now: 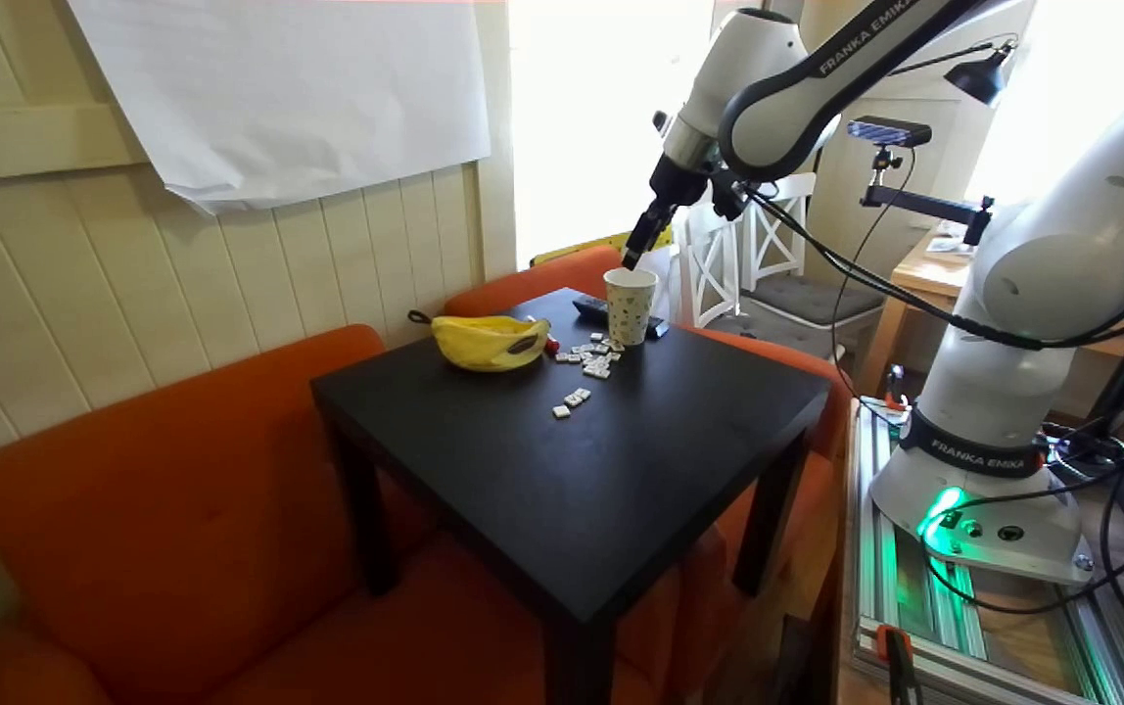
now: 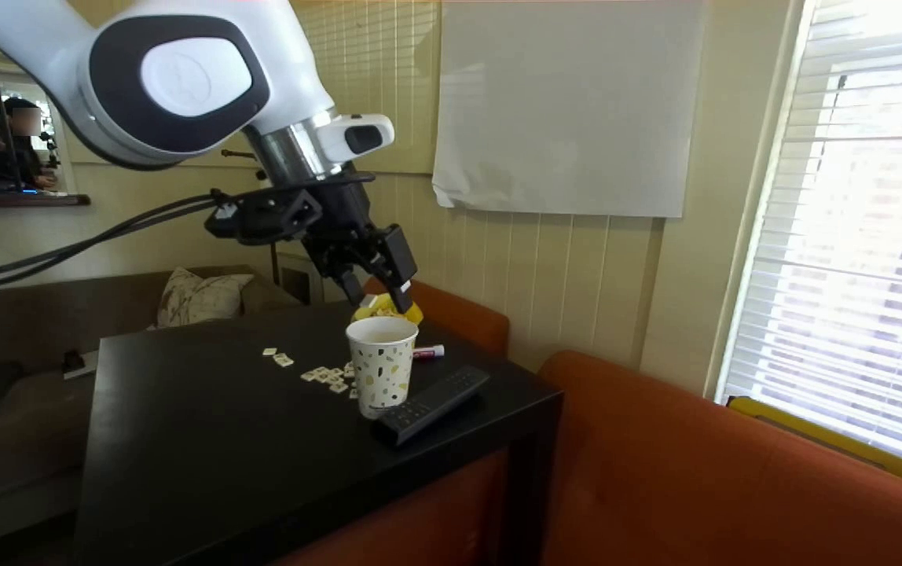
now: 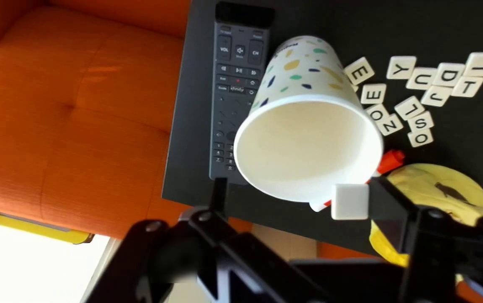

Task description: Put the small blocks inside the cup

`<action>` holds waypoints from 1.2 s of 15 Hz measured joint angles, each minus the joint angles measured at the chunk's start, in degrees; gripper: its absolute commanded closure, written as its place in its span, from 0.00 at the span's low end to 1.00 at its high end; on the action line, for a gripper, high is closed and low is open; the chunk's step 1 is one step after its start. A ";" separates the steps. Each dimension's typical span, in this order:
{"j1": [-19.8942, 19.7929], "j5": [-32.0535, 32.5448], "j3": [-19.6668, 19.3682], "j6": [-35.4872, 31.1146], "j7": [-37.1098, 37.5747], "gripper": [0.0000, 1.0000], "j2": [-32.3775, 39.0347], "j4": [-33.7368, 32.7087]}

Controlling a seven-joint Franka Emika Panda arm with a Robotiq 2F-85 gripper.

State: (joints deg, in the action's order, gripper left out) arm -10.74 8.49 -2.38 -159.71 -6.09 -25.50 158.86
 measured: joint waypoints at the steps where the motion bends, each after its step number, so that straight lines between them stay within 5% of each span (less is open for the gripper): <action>1: -1.00 1.00 0.50 -0.23 1.00 0.00 0.17 -0.04; 9: -7.45 8.23 5.42 -0.75 8.87 0.00 0.78 -0.11; 18: -8.03 9.77 6.52 0.79 11.00 0.00 1.10 -0.13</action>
State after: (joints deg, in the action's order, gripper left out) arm -18.77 18.26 4.13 -158.91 4.91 -24.40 158.73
